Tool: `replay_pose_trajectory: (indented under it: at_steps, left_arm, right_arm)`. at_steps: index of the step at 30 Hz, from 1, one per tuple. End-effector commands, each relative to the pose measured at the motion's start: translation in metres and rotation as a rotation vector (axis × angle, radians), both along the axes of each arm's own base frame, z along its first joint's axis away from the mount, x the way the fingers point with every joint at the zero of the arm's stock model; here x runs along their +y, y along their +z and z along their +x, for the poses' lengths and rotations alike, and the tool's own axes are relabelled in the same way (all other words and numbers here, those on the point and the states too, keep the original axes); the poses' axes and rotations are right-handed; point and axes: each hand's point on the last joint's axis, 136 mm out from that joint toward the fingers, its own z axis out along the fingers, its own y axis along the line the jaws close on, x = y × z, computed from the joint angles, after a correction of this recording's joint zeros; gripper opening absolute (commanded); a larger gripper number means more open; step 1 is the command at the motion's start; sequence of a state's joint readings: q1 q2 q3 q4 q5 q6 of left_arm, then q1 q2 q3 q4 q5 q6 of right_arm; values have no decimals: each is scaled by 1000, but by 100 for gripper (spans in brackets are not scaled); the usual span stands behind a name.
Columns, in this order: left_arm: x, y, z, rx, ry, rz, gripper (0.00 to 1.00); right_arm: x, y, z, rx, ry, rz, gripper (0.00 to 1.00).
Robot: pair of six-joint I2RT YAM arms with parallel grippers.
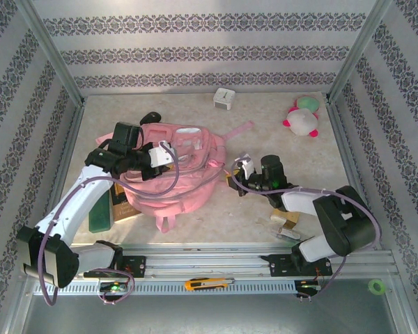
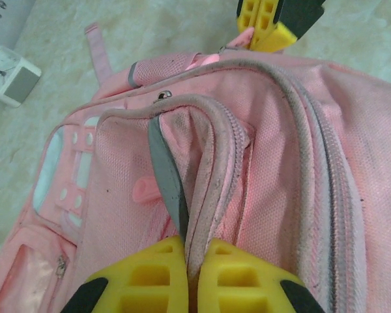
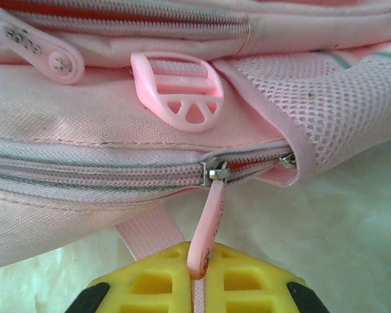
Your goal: Pack the student bag
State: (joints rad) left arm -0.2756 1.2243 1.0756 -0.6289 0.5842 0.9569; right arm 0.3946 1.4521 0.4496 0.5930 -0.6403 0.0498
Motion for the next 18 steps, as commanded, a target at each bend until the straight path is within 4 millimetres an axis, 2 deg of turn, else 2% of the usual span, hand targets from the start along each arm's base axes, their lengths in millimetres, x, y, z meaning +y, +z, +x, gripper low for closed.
replay_pose_trajectory:
  at_steps: [1, 11, 18]
  left_arm:
    - [7, 19, 21, -137, 88, 16, 0]
    - [-8, 15, 17, -130, 71, -36, 0]
    - [-12, 14, 28, -129, 117, -57, 0]
  right_arm:
    - [3, 17, -11, -32, 38, 32, 0]
    - [9, 45, -28, -92, 75, 59, 0]
    - [17, 45, -40, -106, 100, 33, 0]
